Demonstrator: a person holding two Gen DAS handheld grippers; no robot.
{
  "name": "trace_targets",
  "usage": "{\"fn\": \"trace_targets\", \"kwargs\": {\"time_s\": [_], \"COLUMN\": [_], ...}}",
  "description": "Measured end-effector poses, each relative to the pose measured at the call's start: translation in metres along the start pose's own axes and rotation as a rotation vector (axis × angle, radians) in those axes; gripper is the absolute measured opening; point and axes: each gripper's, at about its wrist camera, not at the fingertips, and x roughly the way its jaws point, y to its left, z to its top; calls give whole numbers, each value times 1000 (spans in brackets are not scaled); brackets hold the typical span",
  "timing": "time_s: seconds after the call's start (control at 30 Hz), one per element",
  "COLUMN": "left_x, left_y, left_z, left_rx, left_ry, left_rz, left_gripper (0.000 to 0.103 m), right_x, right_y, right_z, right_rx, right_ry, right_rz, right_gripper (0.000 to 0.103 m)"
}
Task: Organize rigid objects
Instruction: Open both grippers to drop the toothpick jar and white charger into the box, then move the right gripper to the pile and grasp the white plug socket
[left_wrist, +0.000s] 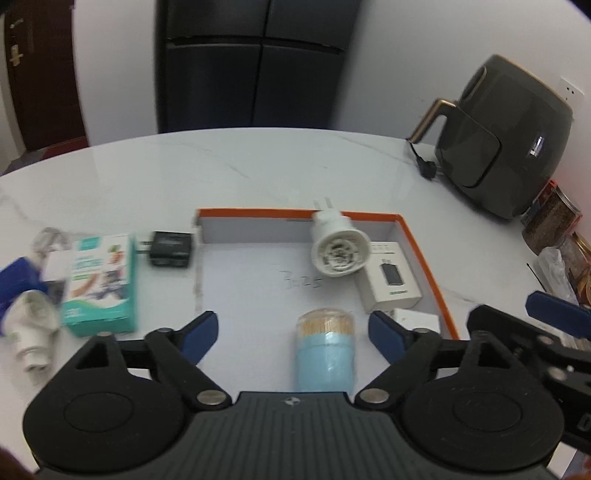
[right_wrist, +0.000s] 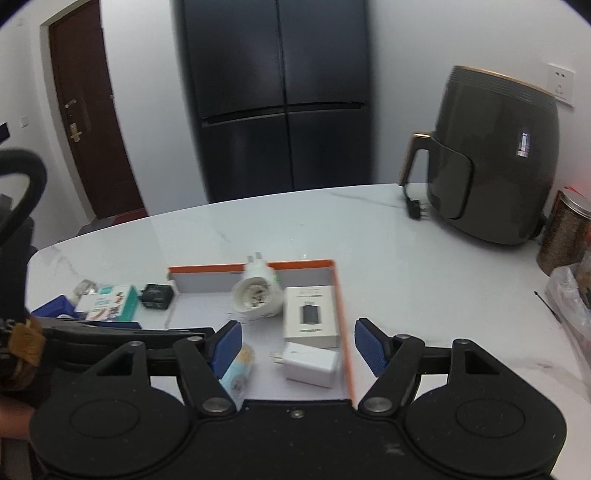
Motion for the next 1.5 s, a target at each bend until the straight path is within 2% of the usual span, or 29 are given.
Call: {"fn": "trace_targets", "kwargs": {"time_s": [0.13, 0.53, 0.93, 1.13, 1.4, 1.5], "left_x": [-21, -75, -91, -98, -112, -116], "left_y": [24, 113, 193, 225, 272, 287], "left_z": [-9, -24, -31, -32, -40, -45], "left_rx": [-22, -169, -292, -319, -363, -377], "left_ry": [-6, -46, -42, -46, -38, -29], "left_rz": [36, 170, 278, 303, 335, 347], "left_gripper": [92, 93, 95, 96, 96, 97], "right_x": [-3, -10, -7, 9, 54, 72], "right_y": [25, 112, 166, 198, 269, 294], "right_z": [1, -2, -12, -21, -30, -34], "right_rx": [-16, -111, -178, -245, -391, -435], "right_ry": [1, 5, 22, 42, 69, 82], "right_rz": [39, 156, 219, 273, 379, 381], "right_gripper": [83, 84, 84, 86, 88, 88]}}
